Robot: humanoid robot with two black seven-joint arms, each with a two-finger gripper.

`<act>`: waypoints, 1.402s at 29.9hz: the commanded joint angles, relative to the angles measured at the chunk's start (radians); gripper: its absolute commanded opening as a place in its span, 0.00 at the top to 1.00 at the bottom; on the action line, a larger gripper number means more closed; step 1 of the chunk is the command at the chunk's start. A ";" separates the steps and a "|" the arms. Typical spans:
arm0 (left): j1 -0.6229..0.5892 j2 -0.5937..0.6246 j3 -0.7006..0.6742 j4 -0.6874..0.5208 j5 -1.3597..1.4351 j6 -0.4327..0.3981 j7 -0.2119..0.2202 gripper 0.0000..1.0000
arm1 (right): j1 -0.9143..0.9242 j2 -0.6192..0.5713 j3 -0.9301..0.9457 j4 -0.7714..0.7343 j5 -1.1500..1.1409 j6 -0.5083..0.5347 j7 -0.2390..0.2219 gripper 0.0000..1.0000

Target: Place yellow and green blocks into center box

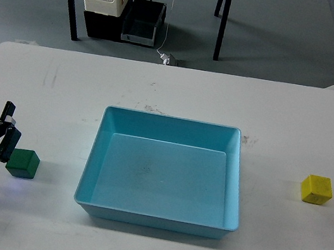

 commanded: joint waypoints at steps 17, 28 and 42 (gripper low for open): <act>0.027 0.000 0.064 0.000 0.000 0.000 0.002 0.00 | -0.084 -0.132 0.116 0.089 -0.082 -0.022 -0.033 0.00; 0.032 0.000 0.096 0.000 -0.001 0.000 -0.011 0.00 | -0.082 -0.041 0.156 0.077 -0.022 0.058 -0.157 0.01; 0.026 0.000 0.095 0.000 -0.008 0.000 -0.054 0.00 | 0.000 -0.299 0.177 0.077 -0.097 -0.121 -0.206 0.00</act>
